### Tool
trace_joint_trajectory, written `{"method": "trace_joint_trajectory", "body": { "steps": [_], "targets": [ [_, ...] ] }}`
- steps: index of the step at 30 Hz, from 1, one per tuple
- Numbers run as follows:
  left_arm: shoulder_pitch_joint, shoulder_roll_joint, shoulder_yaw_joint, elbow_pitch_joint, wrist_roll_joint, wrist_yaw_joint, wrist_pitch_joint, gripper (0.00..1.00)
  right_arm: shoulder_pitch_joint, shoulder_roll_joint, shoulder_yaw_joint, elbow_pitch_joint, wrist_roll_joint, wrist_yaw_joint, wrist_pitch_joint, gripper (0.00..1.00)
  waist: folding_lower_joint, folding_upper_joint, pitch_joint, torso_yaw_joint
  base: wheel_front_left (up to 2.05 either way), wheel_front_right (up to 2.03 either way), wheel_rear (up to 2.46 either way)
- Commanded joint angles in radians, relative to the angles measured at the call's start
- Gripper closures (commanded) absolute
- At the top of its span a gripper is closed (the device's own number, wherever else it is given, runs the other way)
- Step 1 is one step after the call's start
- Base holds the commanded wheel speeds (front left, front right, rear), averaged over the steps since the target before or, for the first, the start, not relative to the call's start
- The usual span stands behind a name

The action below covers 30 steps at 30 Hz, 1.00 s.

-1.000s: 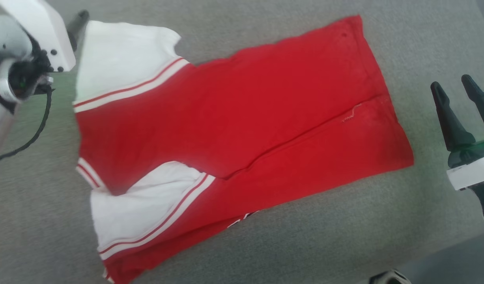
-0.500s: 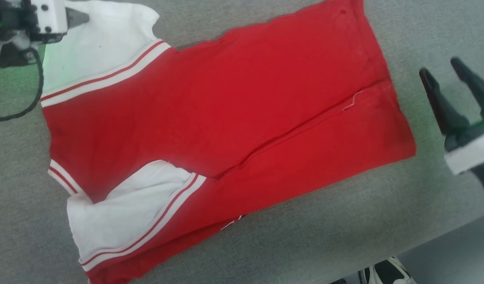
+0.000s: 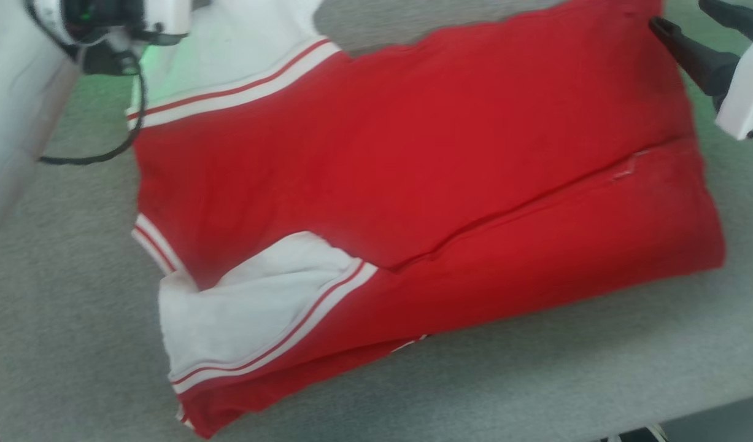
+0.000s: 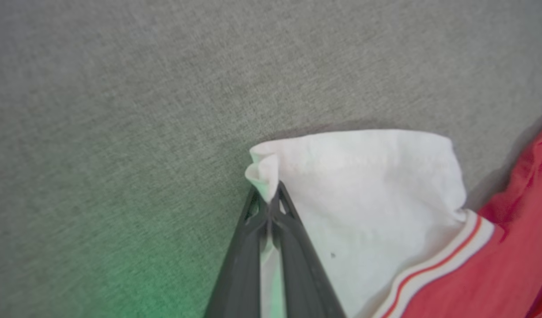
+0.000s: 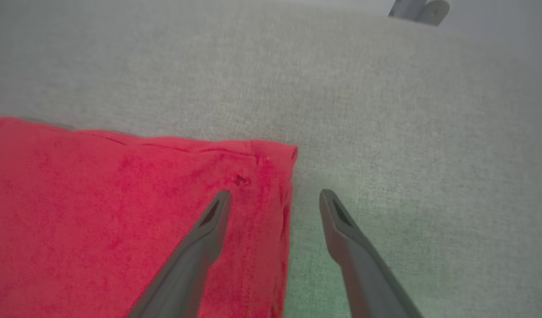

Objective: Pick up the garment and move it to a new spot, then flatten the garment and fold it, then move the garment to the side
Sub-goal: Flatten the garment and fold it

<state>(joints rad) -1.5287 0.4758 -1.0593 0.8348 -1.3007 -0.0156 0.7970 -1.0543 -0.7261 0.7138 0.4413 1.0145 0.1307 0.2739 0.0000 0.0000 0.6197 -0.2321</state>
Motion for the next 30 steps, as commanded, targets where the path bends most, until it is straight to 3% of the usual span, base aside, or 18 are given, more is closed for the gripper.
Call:
{"method": "trace_joint_trajectory", "body": {
  "steps": [1, 7, 8, 9, 10, 16, 20, 23, 24, 30],
  "targets": [
    [0.036, -0.027, -0.022, 0.014, 0.002, -0.015, 0.008, 1.0, -0.041, 0.002, 0.032, 0.041, 0.014, 0.0, 0.046, 0.0, 0.0, 0.0, 0.018, 0.034, 0.0, 0.0, 0.0],
    [0.025, -0.083, -0.018, 0.044, -0.002, -0.045, -0.022, 1.0, -0.131, 0.016, 0.13, 0.176, 0.051, 0.0, 0.137, 0.0, 0.0, 0.0, 0.035, 0.08, 0.0, 0.0, 0.0],
    [0.026, -0.09, -0.017, 0.05, -0.002, -0.051, -0.03, 1.0, -0.134, 0.018, 0.148, 0.188, 0.055, 0.0, 0.143, 0.25, 0.0, 0.0, 0.035, 0.086, 0.0, 0.0, 0.0],
    [0.028, -0.097, -0.015, 0.057, -0.003, -0.056, -0.04, 1.0, -0.136, 0.02, 0.165, 0.195, 0.06, 0.0, 0.142, 0.77, 0.0, 0.0, 0.033, 0.091, 0.0, 0.0, 0.0],
    [0.029, -0.102, -0.012, 0.061, -0.002, -0.063, -0.058, 1.0, -0.14, 0.019, 0.175, 0.197, 0.068, 0.0, 0.13, 1.0, 0.0, 0.0, 0.028, 0.096, 0.0, 0.0, 0.0],
    [0.067, -0.123, 0.047, 0.052, -0.045, -0.105, -0.205, 1.0, -0.127, -0.037, 0.201, 0.186, 0.113, 0.0, -0.001, 1.0, 0.0, 0.0, -0.074, 0.139, 0.0, 0.0, 0.0],
    [0.152, -0.106, 0.07, -0.048, -0.089, -0.115, -0.275, 1.0, -0.069, -0.098, 0.229, 0.118, 0.159, 0.0, -0.057, 1.0, 0.0, 0.0, -0.162, 0.179, 0.0, 0.0, 0.0],
    [0.241, -0.045, 0.069, -0.216, -0.113, -0.115, -0.325, 1.0, -0.012, -0.162, 0.243, 0.056, 0.194, 0.0, -0.088, 1.0, 0.0, 0.0, -0.214, 0.205, 0.0, 0.0, 0.0],
    [0.241, -0.045, 0.069, -0.216, -0.113, -0.115, -0.325, 1.0, -0.012, -0.162, 0.243, 0.056, 0.194, 0.0, -0.088, 1.0, 0.0, 0.0, -0.214, 0.205, 0.0, 0.0, 0.0],
    [0.477, 0.112, 0.044, -0.561, -0.132, -0.115, -0.444, 1.0, 0.151, -0.287, 0.266, -0.05, 0.261, 0.0, -0.148, 1.0, 0.0, 0.0, -0.293, 0.256, 0.0, 0.0, 0.0]
  ]
}}
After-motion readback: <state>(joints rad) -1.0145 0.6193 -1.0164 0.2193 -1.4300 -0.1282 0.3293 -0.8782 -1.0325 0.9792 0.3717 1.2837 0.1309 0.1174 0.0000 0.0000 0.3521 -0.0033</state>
